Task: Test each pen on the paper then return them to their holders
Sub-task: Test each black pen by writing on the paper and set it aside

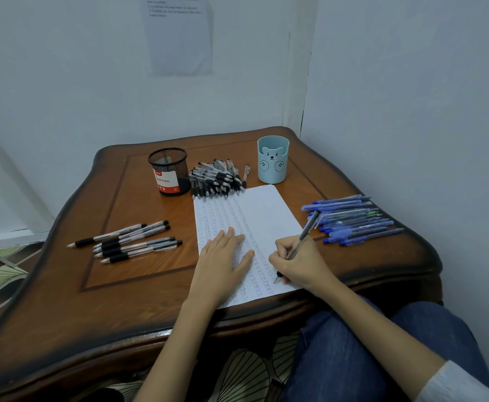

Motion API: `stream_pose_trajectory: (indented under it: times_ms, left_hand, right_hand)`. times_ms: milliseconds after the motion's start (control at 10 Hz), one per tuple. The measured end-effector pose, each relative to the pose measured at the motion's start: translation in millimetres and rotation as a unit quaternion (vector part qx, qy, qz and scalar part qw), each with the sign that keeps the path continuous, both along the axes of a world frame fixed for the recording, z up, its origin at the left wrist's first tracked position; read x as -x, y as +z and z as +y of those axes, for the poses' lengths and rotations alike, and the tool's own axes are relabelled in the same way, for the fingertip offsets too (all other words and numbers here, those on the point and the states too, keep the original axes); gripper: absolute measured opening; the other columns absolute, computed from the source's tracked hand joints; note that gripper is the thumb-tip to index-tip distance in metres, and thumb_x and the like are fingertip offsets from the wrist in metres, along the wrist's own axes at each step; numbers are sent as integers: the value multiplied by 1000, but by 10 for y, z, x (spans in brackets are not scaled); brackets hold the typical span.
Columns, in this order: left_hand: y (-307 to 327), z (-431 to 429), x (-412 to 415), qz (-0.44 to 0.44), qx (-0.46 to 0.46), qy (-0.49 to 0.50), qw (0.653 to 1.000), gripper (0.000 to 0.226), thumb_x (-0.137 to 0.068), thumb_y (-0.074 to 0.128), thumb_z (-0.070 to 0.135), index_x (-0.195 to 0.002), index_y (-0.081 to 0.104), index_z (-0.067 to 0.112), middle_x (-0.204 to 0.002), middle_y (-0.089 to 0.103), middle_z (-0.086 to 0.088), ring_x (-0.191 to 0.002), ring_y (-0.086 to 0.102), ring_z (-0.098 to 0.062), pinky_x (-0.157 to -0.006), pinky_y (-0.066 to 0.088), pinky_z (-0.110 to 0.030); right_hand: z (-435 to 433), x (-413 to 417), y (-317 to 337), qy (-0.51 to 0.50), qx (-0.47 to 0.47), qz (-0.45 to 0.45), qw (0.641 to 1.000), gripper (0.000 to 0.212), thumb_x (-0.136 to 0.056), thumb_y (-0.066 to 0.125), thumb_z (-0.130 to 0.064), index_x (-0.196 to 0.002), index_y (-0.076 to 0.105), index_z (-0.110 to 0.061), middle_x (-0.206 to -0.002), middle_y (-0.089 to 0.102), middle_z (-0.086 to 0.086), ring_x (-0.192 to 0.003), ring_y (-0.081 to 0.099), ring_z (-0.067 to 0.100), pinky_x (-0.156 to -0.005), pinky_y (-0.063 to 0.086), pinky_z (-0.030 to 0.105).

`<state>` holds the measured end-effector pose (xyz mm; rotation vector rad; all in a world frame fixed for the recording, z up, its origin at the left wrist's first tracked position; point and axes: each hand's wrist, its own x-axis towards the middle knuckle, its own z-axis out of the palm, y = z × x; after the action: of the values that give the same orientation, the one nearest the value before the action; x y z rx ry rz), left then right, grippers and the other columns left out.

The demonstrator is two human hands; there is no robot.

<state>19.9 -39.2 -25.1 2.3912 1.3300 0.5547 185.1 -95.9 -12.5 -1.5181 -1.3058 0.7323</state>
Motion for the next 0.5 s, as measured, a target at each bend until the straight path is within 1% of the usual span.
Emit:
stream_pose_trajectory:
  times_ms: [200, 400, 500]
  left_hand:
    - [-11, 7, 0, -1, 1, 0, 1000, 53, -98, 39, 49, -146, 33, 28, -158, 18, 5, -146, 8, -11, -117, 5, -31]
    - [-10, 11, -1, 4, -3, 1, 1000, 53, -98, 39, 49, -146, 33, 27, -158, 18, 4, -146, 9, -12, -117, 6, -32]
    - [-2, 2, -3, 5, -3, 0, 1000, 53, -98, 38, 49, -146, 33, 27, -158, 19, 4, -146, 9, -12, -117, 6, -32]
  right_hand:
    - [7, -26, -13, -17, -11, 13, 1000, 45, -81, 57, 10, -49, 34, -10, -47, 31, 3, -32, 47, 10, -36, 41, 20]
    - [15, -19, -16, -5, -11, 1, 1000, 45, -81, 57, 10, -49, 33, -10, -48, 29, 5, -32, 46, 10, -36, 41, 21]
    - [12, -35, -21, -27, -21, 2, 999, 43, -81, 58, 10, -49, 34, -9, -50, 33, 7, -32, 50, 12, -35, 40, 20]
